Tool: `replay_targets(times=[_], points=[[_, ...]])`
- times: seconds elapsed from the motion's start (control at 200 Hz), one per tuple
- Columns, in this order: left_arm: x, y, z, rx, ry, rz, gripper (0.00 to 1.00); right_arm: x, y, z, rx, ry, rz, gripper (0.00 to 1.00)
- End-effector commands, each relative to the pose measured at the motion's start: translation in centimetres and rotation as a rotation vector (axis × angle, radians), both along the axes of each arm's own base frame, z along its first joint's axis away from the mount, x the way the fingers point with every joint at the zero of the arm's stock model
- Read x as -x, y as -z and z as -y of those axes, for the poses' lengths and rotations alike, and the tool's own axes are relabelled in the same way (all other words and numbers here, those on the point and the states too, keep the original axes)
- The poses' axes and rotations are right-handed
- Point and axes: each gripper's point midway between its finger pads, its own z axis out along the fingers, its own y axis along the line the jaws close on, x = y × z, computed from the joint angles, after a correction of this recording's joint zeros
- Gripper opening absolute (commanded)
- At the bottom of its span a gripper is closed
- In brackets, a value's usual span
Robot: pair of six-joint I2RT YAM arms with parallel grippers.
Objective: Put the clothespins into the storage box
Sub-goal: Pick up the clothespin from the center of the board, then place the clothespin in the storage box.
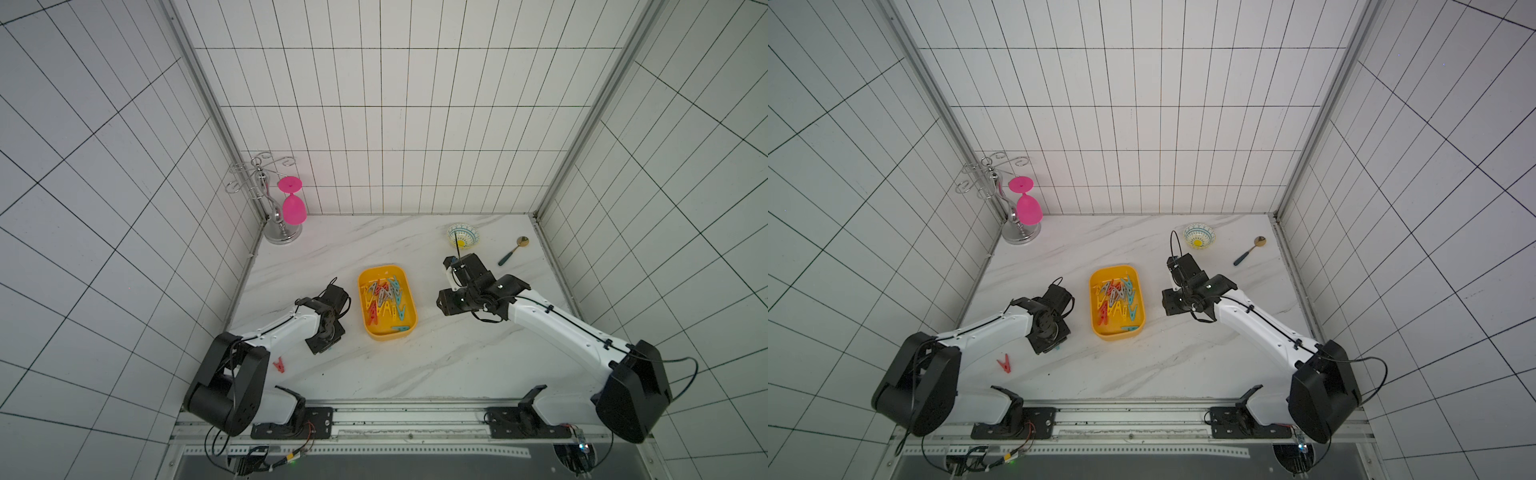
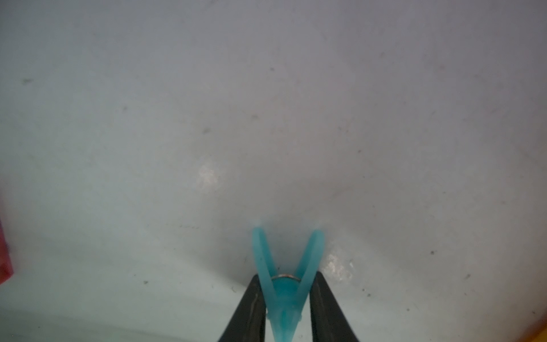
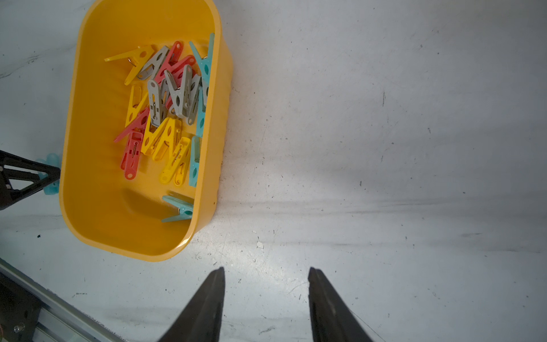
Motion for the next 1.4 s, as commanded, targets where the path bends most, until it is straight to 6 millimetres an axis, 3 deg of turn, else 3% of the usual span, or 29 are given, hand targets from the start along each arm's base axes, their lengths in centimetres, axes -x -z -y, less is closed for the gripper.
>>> replay_targets(times=[0.0,0.16,0.46,0.61,0.73,0.905,1.079,1.229,1.399], points=[[-0.5,-0.3,0.1,0.002,0.006,0.041,0.24,-0.4,-1.1,-0.1,-0.013,0.009,0.016,0.49],[-1.6,-1.9,0.7,0.009,0.032,0.081,0.21,-0.4,-1.1,0.0,-0.008,0.012,0.013,0.5],[-4.4,-7.2,2.3,0.013,0.083,0.227,0.21,-0.8,-2.3,-0.1,-0.026,0.031,0.033,0.49],[-6.9,-10.1,5.4,0.025,0.155,0.3,0.22,-1.1,-2.5,0.7,-0.03,0.058,0.038,0.5],[-9.2,-11.5,9.7,0.031,0.24,0.327,0.22,-1.7,-2.3,1.7,-0.032,0.095,0.029,0.5],[-12.0,-10.2,15.8,0.03,0.348,0.283,0.22,-2.0,-1.4,2.6,-0.033,0.123,0.008,0.5],[-14.3,-7.3,17.8,-0.006,0.375,0.217,0.24,-2.2,-0.9,3.4,-0.029,0.137,-0.004,0.5],[-14.7,-7.1,18.2,-0.008,0.392,0.206,0.32,-2.4,-0.9,4.0,-0.034,0.14,-0.006,0.5],[-14.3,-9.6,15.1,-0.009,0.322,0.241,0.46,-2.2,-0.9,3.8,-0.048,0.118,-0.024,0.5]])
